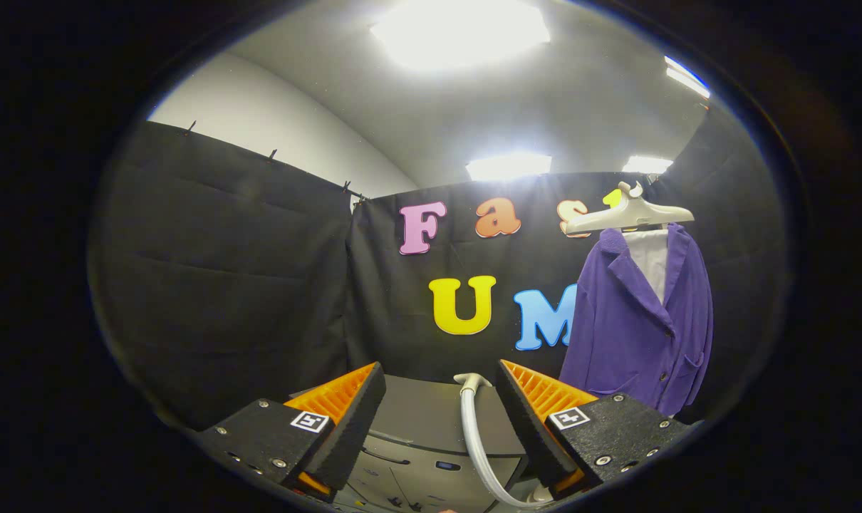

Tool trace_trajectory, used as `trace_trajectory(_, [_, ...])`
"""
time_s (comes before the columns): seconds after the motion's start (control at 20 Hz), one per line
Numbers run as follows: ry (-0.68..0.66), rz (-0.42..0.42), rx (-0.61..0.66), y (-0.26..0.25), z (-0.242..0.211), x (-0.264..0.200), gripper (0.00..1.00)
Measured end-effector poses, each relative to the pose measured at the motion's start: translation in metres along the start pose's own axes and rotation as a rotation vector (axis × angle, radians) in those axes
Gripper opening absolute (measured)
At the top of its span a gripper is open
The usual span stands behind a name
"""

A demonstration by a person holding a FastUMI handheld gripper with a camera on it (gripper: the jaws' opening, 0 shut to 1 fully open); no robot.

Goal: Iron the clothes twice with a garment steamer, once on the left side and once on the right side.

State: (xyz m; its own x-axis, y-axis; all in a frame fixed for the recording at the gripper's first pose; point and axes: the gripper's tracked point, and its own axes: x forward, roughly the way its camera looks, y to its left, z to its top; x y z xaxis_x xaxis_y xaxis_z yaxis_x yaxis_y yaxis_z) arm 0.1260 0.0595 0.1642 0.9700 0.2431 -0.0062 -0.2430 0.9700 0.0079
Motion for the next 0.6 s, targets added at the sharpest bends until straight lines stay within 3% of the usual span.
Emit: trace_trajectory(0.6, [0.233, 0.035, 0.150, -0.038, 0.006, 0.151, 0.95])
